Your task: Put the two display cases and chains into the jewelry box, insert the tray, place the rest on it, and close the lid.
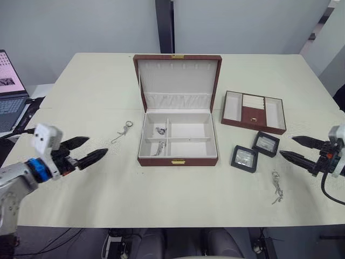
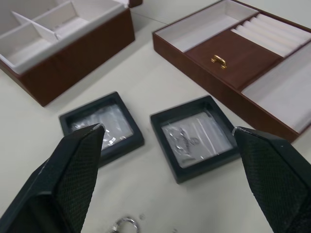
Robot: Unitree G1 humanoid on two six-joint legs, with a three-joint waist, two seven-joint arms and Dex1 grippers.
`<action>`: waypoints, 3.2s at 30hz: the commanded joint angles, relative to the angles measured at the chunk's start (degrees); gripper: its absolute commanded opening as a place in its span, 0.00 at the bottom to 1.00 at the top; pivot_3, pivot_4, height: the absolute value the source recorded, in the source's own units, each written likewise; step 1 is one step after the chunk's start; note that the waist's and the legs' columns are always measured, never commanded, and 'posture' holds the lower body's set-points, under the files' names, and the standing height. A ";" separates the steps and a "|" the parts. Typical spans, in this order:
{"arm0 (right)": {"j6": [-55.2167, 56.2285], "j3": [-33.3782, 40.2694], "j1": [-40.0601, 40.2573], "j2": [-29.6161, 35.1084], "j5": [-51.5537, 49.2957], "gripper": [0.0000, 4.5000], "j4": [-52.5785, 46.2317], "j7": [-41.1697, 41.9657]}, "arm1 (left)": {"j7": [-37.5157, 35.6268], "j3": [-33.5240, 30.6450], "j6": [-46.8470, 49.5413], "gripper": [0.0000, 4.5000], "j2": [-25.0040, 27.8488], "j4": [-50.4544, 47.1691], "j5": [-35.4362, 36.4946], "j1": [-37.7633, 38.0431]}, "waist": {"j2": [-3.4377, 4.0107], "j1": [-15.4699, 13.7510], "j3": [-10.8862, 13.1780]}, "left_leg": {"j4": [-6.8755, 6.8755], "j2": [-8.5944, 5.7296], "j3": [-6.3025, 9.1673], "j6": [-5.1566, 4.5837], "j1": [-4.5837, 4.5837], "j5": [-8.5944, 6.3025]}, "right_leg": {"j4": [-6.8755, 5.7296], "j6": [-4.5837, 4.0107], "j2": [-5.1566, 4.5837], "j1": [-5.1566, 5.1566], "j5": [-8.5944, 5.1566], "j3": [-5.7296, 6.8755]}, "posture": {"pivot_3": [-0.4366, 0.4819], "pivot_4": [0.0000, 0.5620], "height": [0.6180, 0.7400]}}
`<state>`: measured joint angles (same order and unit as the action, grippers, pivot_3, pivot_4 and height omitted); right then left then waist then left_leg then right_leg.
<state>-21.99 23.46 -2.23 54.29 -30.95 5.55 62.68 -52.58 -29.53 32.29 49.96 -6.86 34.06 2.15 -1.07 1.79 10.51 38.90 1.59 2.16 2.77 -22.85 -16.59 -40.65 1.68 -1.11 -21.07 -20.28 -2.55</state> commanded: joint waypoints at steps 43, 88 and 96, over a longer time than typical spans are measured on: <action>5.81 -0.04 -5.49 2.90 3.78 1.00 6.39 6.07 | -9.24 -2.35 -9.83 1.00 3.63 0.27 -4.37 5.41 | 0.02 0.06 0.00 | -0.02 0.03 -0.07 0.01 0.03 0.00 | -0.08 0.00 -0.02 -0.02 0.00 -0.03 | 0.48 0.27 1.00; -3.86 -27.63 -5.61 -2.54 17.83 0.91 -22.50 -6.62 | -16.59 20.52 -20.96 1.00 -1.93 -23.01 -3.35 5.47 | 0.03 0.01 0.01 | 0.01 0.02 0.02 0.00 0.00 0.00 | -0.06 0.00 0.05 -0.02 0.00 0.01 | 0.48 0.27 1.00; -3.43 -27.43 -6.17 -3.36 18.74 0.38 -21.34 -6.74 | -16.29 20.83 -20.33 1.00 -2.34 -21.95 -3.48 4.44 | 0.03 -0.02 0.01 | 0.01 0.02 0.02 0.00 0.00 0.00 | -0.07 0.00 0.05 -0.02 0.00 0.01 | 0.48 0.27 1.00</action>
<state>-26.18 -4.61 -7.92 51.13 -12.43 -15.17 56.10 -68.69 -8.74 12.32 47.67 -28.54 29.38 6.81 -1.04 1.77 10.52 38.91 1.61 2.18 2.77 -22.85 -16.59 -40.72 1.68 -1.06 -21.08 -20.28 -2.54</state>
